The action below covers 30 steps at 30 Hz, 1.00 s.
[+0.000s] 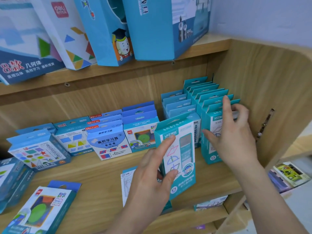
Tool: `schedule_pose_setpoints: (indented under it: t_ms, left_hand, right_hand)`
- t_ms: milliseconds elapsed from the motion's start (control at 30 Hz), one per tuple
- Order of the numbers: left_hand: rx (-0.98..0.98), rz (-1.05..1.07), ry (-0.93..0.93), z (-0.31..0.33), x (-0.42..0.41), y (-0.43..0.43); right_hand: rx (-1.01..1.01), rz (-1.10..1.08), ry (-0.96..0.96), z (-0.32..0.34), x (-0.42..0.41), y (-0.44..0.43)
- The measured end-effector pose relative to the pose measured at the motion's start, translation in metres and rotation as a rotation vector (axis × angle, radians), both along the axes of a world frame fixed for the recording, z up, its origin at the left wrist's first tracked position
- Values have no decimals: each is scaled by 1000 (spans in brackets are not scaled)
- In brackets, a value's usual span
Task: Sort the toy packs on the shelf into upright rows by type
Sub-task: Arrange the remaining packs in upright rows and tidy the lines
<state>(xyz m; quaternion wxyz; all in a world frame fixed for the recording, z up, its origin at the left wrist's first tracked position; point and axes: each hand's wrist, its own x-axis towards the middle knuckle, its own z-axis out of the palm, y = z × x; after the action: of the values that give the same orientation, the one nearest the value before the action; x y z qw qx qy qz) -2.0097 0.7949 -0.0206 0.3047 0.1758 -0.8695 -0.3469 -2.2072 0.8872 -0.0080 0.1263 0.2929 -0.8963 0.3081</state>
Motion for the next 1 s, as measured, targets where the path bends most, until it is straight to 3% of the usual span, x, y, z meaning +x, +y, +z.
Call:
schedule_pose_setpoints:
  t_ms: [100, 233, 400, 633, 767, 1000]
  left_hand:
    - [1, -24, -2, 3, -2, 2]
    - [-1, -110, -45, 7, -7, 7]
    - [-30, -185, -85, 7, -18, 19]
    - [-16, -176, -51, 4, -46, 27]
    - [-100, -155, -52, -1, -77, 31]
    - [-101, -77, 22, -26, -116, 28]
  right_hand:
    - [3, 122, -41, 11, -4, 16]
    - [-174, 289, -115, 9, -5, 35]
    - [-319, 334, -143, 1, -1, 50]
    - [-461, 267, -86, -18, 20, 65]
    - [-428, 110, -51, -37, 24, 71]
    - [-323, 55, -91, -53, 33, 71]
